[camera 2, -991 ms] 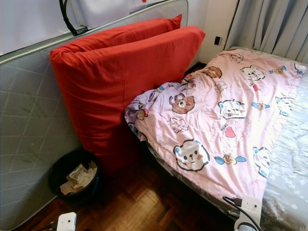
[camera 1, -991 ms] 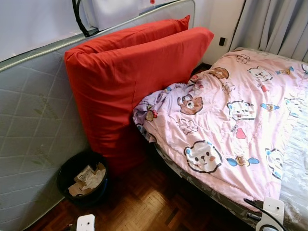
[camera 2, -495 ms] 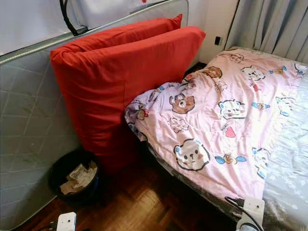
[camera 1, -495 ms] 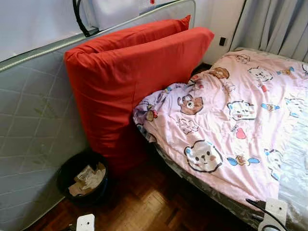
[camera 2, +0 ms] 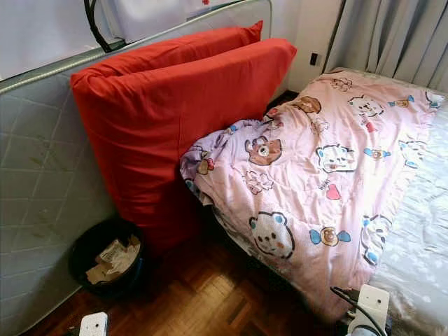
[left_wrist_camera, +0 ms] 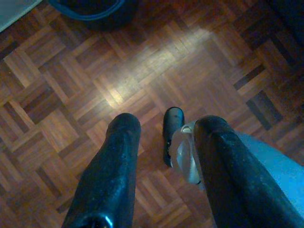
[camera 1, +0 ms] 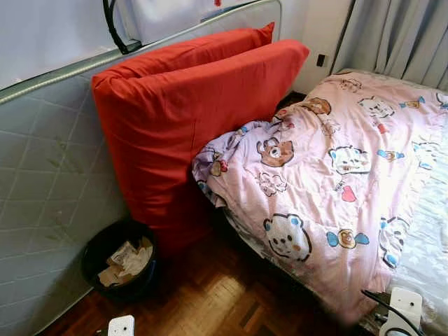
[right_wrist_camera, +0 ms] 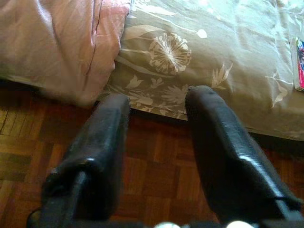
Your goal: Clean up the room
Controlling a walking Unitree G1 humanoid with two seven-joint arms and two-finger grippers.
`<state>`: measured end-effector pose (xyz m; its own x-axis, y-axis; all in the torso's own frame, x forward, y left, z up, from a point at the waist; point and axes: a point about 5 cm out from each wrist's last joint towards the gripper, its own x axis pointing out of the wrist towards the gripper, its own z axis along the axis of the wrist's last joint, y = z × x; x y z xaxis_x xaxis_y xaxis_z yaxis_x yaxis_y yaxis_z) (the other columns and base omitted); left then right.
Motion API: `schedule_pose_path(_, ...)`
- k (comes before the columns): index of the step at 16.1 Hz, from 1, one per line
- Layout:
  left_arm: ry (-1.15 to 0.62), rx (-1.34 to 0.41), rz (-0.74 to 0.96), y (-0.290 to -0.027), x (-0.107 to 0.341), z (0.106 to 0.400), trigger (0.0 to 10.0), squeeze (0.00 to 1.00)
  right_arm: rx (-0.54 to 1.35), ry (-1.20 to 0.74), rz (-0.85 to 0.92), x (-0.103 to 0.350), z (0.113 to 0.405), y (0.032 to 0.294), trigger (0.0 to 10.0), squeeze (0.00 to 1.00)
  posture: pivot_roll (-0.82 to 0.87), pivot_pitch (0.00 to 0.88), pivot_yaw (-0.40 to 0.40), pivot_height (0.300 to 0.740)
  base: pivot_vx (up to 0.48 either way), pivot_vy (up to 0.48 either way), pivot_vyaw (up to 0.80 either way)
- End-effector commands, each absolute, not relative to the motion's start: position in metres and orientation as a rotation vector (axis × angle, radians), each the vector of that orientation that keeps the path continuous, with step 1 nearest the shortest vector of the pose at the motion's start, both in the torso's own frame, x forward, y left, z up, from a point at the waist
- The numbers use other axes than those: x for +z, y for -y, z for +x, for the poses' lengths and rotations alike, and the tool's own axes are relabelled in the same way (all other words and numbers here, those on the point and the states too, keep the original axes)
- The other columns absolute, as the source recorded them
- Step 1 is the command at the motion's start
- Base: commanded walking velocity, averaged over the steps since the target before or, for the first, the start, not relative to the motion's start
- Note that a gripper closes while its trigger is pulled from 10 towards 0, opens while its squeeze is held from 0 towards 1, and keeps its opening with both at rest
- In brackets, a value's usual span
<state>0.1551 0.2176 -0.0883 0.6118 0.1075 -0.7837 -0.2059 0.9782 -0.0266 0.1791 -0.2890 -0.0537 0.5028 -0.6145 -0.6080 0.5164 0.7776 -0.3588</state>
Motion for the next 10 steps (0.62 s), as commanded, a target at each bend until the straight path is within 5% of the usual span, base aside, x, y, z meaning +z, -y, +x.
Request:
schedule_pose_path(1, -0.924, 0.186, -0.108, -0.22, -0.09, 0.152, 10.0, 0.0, -0.674, -0.805, -0.122, -0.056, 0.176, 0.289, 10.0, 0.58, -0.03, 0.01, 0.024, 0.74, 0.0, 0.0, 0.0)
schedule_pose_path(2, -0.922, 0.184, -0.109, -0.219, -0.09, 0.153, 10.0, 0.0, -0.644, -0.8, -0.1, -0.057, 0.177, 0.286, 10.0, 0.0, -0.03, 0.009, 0.023, 0.74, 0.0, 0.0, 0.0)
schedule_pose_path(10, -0.924, 0.183, -0.117, -0.217, -0.091, 0.149, 10.0, 0.0, -0.374, -0.897, 0.09, -0.082, 0.167, 0.232, 10.0, 0.0, -0.03, 0.001, 0.017, 0.74, 0.0, 0.0, 0.0)
